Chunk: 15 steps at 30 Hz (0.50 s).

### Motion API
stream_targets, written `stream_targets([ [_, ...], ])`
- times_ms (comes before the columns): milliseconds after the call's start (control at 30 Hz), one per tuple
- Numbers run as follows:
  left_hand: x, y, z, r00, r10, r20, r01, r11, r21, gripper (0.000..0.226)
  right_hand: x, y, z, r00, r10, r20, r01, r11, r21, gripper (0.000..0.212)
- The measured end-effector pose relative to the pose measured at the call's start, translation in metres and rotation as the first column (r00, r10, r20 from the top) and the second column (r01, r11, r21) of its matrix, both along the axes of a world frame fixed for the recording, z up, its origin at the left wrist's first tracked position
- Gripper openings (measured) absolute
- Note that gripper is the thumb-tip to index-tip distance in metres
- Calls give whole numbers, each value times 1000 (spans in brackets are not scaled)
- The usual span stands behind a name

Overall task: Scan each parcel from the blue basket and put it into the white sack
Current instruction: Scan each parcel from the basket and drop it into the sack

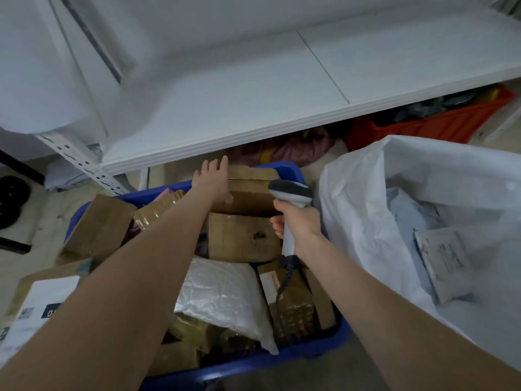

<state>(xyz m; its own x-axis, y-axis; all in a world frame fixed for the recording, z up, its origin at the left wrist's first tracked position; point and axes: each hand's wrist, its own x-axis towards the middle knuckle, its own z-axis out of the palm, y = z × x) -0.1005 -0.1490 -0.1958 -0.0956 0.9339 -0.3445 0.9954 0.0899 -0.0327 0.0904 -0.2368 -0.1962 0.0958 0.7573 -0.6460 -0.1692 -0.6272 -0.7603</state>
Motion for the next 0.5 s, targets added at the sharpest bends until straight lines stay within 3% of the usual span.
stream_targets([
  [133,2,-3,3,999,-34,-17,35,998,55,81,10,-1,3,999,-32,-32,31,999,-12,15],
  [500,4,-92,115,981,-123,151,56,920,388,84,38,-67,78,979,-179,-93,190,974,123,20],
])
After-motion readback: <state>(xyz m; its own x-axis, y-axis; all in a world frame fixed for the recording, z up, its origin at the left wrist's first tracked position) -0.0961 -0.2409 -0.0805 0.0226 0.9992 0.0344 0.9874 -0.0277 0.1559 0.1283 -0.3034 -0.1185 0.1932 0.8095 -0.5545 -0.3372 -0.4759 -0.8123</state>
